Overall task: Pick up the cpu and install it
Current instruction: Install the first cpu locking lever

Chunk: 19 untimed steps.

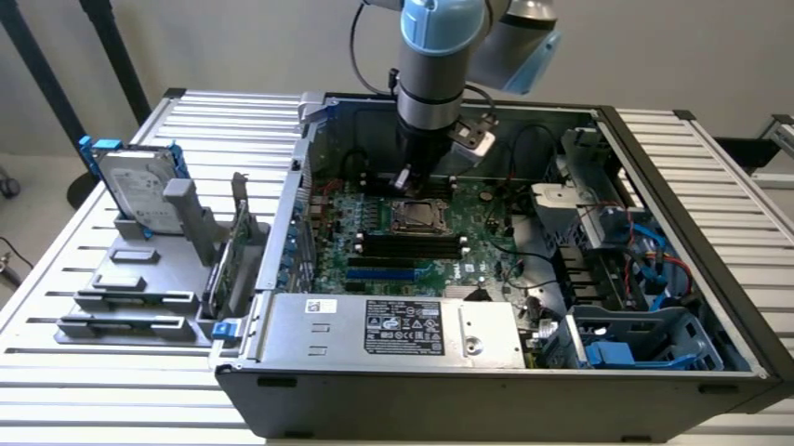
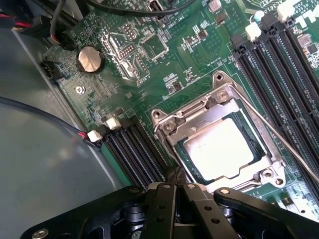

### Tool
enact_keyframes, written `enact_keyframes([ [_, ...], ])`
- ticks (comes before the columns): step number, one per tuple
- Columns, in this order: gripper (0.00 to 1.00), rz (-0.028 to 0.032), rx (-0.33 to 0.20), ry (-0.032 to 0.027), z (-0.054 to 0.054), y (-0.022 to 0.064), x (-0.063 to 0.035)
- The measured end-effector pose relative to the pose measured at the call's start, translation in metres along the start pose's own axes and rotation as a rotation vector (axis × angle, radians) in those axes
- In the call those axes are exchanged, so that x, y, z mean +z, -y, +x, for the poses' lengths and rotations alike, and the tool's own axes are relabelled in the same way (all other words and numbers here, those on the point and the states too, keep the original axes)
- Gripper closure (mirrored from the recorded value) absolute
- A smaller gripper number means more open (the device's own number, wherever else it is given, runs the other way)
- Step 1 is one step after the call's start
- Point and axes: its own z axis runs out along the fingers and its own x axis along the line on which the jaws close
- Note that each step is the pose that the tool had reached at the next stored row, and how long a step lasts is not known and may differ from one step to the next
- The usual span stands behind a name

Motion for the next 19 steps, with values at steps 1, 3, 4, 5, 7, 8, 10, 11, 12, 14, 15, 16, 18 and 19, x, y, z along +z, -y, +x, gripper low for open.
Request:
enact_keyframes([
  [1,0.89,0.0002,0.000,0.0004,0.001,-0.0010,0.0000],
  [3,0.89,0.0009,0.000,0.0011,0.002,-0.0030,0.0000],
  [4,0.89,0.0013,0.000,0.0013,0.003,-0.0040,0.0001],
  [5,0.89,0.0016,0.001,0.0017,0.003,-0.0050,0.0001],
  [7,0.89,0.0024,0.001,0.0023,0.004,-0.0069,0.0001],
  [8,0.89,0.0028,0.001,0.0027,0.005,-0.0079,0.0001],
  [10,0.89,0.0036,0.001,0.0034,0.006,-0.0100,0.0001],
  [11,0.89,0.0039,0.001,0.0037,0.007,-0.0109,0.0001],
  [12,0.89,0.0044,0.001,0.0036,0.008,-0.0118,0.0002],
  [14,0.89,0.0049,0.001,0.0042,0.009,-0.0133,0.0002],
  [15,0.89,0.0050,0.001,0.0044,0.009,-0.0139,0.0002],
  [16,0.89,0.0053,0.002,0.0045,0.009,-0.0145,0.0003],
  [18,0.89,0.0058,0.002,0.0047,0.010,-0.0155,0.0003],
  [19,0.89,0.0060,0.002,0.0048,0.010,-0.0159,0.0003],
])
